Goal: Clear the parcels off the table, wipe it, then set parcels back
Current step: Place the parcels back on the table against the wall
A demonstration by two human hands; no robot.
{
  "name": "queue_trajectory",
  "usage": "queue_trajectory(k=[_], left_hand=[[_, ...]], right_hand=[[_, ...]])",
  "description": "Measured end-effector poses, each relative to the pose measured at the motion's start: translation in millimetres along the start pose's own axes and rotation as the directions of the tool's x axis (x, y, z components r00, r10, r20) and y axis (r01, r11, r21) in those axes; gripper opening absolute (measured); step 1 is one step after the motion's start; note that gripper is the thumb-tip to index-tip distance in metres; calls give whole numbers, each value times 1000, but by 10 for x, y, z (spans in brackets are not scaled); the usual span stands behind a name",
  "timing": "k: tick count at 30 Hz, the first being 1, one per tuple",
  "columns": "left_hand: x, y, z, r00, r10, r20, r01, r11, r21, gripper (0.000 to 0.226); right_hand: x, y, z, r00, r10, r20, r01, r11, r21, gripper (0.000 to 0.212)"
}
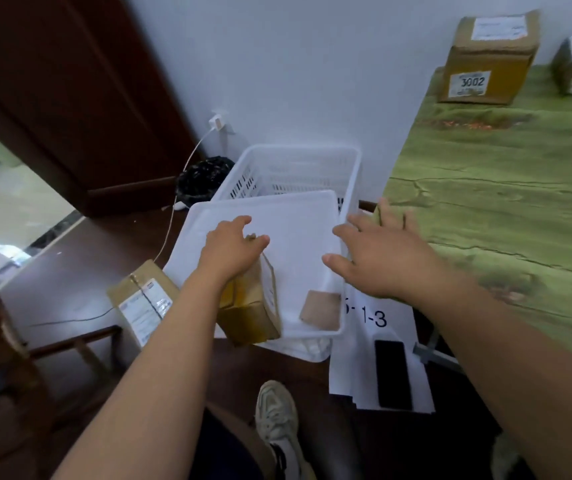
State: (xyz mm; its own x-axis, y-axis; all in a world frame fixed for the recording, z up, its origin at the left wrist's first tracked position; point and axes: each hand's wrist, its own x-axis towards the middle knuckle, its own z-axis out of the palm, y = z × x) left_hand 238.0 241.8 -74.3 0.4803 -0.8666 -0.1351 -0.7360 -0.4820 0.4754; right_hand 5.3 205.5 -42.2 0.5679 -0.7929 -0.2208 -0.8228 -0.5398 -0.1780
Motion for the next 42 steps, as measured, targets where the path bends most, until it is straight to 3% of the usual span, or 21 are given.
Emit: queue_trajectory(k=[6,10,15,19,24,27,35,42], left_hand=[[159,-315,-104,984,-172,51,169,984,62,67],[155,-562,-198,965,-261,-9,260,961,89,64],[19,-983,-357,892,-444,-83,439,895,-80,68],[-148,-1188,-345,855,-514,-75,503,855,-123,67],[-191,-1413,-237,809,-585,-50,578,809,-109,96],[-205,-1432,-193,769,-637,-50,633,770,-78,97],[-113,-1406,-72,704,-708,-53,690,700,-183,112],[-18,-1359,-134,726,-639,-255,610,769,-193,99]], right_hand=[[33,-298,89,997,-82,-3,81,993,-86,61],[-9,-478,190,981,-179,-70,170,978,-119,59],[-43,-547,233,973,-199,-116,191,979,-75,56],[-59,-590,245,963,-218,-161,209,975,-69,53],[-133,-729,337,915,-285,-286,280,958,-59,44],[-177,-789,341,911,-283,-300,284,958,-43,43],[-228,-770,307,932,-256,-257,266,964,2,46],[-170,-746,329,885,-220,-411,274,959,76,40]])
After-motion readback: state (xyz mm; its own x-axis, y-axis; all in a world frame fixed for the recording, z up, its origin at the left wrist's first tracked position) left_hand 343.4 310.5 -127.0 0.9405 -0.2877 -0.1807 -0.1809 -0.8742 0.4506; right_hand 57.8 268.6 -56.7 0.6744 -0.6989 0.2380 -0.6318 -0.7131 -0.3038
